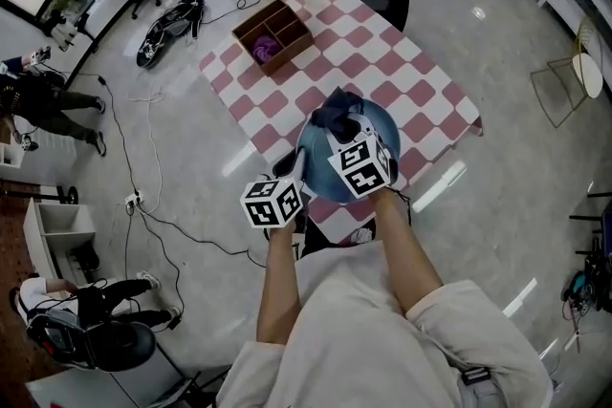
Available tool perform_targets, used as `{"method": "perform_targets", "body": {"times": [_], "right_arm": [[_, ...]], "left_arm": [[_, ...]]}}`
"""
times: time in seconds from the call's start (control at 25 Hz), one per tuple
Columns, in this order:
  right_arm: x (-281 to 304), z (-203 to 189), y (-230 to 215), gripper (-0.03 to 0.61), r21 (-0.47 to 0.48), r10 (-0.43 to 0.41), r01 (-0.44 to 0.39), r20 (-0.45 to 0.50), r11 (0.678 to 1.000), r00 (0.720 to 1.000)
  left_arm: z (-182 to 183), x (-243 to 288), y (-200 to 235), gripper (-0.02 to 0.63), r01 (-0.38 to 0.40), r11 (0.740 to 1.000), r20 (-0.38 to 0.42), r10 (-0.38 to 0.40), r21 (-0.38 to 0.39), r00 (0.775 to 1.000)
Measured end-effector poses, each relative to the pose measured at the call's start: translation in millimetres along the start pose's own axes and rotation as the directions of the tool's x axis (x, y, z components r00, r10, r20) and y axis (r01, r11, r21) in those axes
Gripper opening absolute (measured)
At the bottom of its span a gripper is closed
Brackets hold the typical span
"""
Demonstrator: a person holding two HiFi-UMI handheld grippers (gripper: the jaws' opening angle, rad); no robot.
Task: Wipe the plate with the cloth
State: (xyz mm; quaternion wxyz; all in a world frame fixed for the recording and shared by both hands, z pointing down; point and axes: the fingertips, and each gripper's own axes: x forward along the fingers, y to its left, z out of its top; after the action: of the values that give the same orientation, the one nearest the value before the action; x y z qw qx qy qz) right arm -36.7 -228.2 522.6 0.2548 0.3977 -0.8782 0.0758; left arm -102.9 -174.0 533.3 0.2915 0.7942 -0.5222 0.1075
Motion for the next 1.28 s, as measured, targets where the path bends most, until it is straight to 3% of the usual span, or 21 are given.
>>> {"method": "perform_targets", "body": {"times": [0.32,0.64,1.28], "right_arm": [[-10,-16,-30,0.107,0.038,-0.068,0.069,-0.024,0.997,0.997],[-19,-34,-47,0.109,0.002,-0.125,0.125,-0.074,0.992,0.989],[-24,-44,-54,0.11,0.004,-0.118,0.119,-0.111,0.993,0.987]], "left_arm": [[-2,-1,-1,0.026,0.006,1.0,0.021,-0.005,-0.006,1.0],[-2,-3,-1,0.026,-0.005,1.0,0.041,0.006,-0.024,0.999],[16,-17,23,0.028,-0.063,0.991,0.137,0.079,-0.122,0.987]]}}
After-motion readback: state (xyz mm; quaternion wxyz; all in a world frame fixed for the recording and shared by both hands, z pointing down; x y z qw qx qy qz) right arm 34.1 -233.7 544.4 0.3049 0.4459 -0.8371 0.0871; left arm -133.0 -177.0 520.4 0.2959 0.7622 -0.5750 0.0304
